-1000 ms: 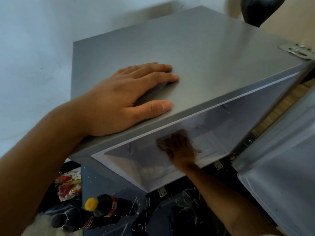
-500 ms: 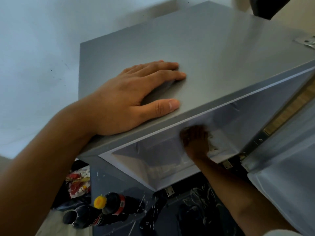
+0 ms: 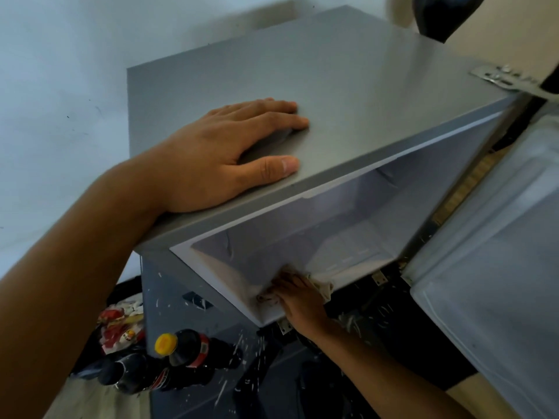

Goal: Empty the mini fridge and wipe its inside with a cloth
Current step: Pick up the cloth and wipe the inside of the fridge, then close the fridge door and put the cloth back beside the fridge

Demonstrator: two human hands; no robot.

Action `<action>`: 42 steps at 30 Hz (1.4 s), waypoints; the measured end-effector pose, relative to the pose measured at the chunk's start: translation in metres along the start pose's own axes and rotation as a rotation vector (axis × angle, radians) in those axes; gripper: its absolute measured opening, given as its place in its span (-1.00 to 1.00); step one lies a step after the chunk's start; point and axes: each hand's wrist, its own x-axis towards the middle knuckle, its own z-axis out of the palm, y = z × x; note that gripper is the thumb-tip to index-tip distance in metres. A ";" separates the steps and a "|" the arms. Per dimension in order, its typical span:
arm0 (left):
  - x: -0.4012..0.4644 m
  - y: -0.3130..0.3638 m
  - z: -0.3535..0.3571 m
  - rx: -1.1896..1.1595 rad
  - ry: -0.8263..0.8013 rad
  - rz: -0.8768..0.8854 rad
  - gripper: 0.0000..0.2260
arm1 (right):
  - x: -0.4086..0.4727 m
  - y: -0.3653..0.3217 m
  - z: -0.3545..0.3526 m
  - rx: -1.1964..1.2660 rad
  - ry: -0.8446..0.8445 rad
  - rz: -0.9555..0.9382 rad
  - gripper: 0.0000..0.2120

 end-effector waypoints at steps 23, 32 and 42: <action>-0.158 0.067 0.051 -0.429 0.394 0.021 -0.53 | -0.030 -0.194 -0.317 1.687 0.367 0.463 -0.46; -0.196 0.116 0.072 -0.762 0.548 0.139 -0.91 | -0.109 -0.279 -0.325 1.529 0.602 0.719 -0.45; -0.175 0.200 0.098 -0.967 0.103 0.281 -0.71 | -0.214 -0.282 -0.371 0.853 0.914 0.667 -0.92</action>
